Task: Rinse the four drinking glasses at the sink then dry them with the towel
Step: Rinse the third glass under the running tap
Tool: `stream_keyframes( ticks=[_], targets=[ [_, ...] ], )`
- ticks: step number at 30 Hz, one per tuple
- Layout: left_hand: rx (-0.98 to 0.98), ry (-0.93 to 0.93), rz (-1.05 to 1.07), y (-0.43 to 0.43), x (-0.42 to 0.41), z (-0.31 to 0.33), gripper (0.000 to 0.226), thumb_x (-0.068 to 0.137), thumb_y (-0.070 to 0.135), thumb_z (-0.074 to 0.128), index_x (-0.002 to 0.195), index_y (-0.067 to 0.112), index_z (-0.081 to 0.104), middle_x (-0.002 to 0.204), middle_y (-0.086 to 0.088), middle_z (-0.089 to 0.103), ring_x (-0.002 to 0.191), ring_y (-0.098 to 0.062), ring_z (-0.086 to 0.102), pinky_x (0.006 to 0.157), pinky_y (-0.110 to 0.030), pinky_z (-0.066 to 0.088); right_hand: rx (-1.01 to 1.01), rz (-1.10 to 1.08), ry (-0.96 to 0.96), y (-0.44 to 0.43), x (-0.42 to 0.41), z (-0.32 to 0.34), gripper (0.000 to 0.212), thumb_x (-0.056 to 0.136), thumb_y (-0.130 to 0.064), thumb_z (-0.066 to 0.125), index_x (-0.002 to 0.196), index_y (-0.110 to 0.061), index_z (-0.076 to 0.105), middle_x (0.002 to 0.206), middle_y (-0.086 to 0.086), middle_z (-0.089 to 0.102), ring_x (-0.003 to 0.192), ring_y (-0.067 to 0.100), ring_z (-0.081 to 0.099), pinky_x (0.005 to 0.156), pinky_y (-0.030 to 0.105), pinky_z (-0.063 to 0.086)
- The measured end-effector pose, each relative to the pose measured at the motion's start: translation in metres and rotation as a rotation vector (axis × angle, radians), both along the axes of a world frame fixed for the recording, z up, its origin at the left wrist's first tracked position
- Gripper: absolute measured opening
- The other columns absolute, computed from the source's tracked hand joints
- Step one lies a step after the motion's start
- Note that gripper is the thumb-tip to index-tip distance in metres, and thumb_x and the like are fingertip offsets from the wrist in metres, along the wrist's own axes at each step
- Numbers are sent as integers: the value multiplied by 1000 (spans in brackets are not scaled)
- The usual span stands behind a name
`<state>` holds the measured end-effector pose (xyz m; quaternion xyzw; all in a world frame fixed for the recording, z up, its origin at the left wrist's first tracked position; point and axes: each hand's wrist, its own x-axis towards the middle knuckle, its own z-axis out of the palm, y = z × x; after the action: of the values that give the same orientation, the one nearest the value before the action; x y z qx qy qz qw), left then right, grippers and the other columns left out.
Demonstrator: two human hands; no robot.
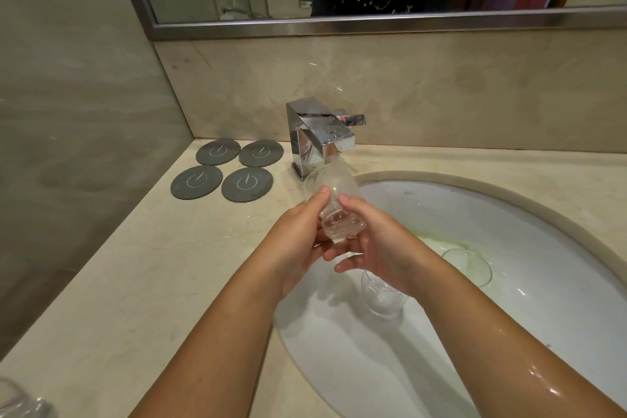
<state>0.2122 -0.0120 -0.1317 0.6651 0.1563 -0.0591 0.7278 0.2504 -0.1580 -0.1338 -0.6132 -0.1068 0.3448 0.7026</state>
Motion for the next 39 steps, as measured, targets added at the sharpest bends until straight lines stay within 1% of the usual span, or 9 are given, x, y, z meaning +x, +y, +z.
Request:
stream_keyframes(
  ticks=[4, 6, 9, 13, 17, 23, 31, 36, 39],
  targets=[
    [75, -73, 73, 0, -1, 1, 61, 90, 61, 67, 129, 14, 65, 110, -8, 80, 101, -24, 78, 102, -46, 57, -162, 28, -19, -5, 4, -3, 44, 100, -62, 52, 119, -28, 74, 116, 17, 77, 84, 26, 70, 72, 41, 55],
    [240, -129, 120, 1, -3, -1, 68, 80, 63, 73, 135, 28, 55, 114, 3, 78, 103, -17, 77, 102, -47, 56, -177, -63, -49, -6, 8, -4, 35, 102, -51, 56, 122, -28, 73, 115, 14, 75, 86, 25, 71, 70, 40, 55],
    [642, -258, 156, 2, -6, 3, 66, 83, 53, 80, 139, 38, 48, 118, 14, 67, 104, -7, 69, 90, -23, 52, -55, -274, -77, -8, 15, -3, 34, 101, -27, 58, 134, -25, 67, 124, 12, 70, 91, 24, 70, 69, 40, 57],
    [868, -367, 178, -1, -8, 7, 76, 78, 44, 85, 143, 39, 48, 118, 9, 53, 106, -4, 53, 80, -1, 37, 129, -269, -13, -10, 17, -4, 66, 85, -38, 77, 145, -20, 59, 141, 15, 62, 96, 29, 73, 77, 42, 61],
    [967, -415, 122, -2, -7, 3, 81, 74, 40, 87, 145, 35, 50, 122, 5, 52, 122, -17, 55, 96, -20, 42, 64, -259, -65, -3, 10, -6, 86, 81, -47, 86, 152, -13, 51, 139, 11, 67, 99, 25, 77, 84, 38, 63],
    [875, -395, 131, -1, -4, 6, 73, 81, 51, 82, 145, 31, 50, 136, 7, 58, 124, -11, 57, 106, -28, 46, 255, -327, 146, -4, 7, 3, 41, 103, -36, 63, 127, -4, 72, 122, 18, 77, 110, 30, 75, 90, 34, 63],
    [723, -349, 180, 0, -2, 5, 61, 90, 45, 77, 144, 29, 54, 134, 12, 66, 116, -9, 66, 102, -34, 55, 453, -388, 378, 3, -3, 17, 42, 108, -34, 53, 99, 5, 64, 75, 17, 78, 67, 27, 80, 72, 34, 67],
    [664, -324, 155, 3, -1, 2, 63, 91, 42, 77, 146, 30, 51, 136, 13, 65, 118, -8, 67, 105, -37, 54, 440, -389, 360, 3, 3, 10, 37, 106, -32, 60, 114, 3, 70, 97, 19, 81, 86, 27, 81, 87, 37, 64],
    [730, -310, 98, 4, -2, 2, 68, 92, 38, 76, 151, 30, 44, 142, 14, 60, 129, -7, 58, 107, -24, 45, 308, -407, 184, 1, 11, 2, 44, 99, -25, 71, 136, -1, 63, 128, 20, 73, 109, 35, 76, 97, 44, 62]
  ],
)
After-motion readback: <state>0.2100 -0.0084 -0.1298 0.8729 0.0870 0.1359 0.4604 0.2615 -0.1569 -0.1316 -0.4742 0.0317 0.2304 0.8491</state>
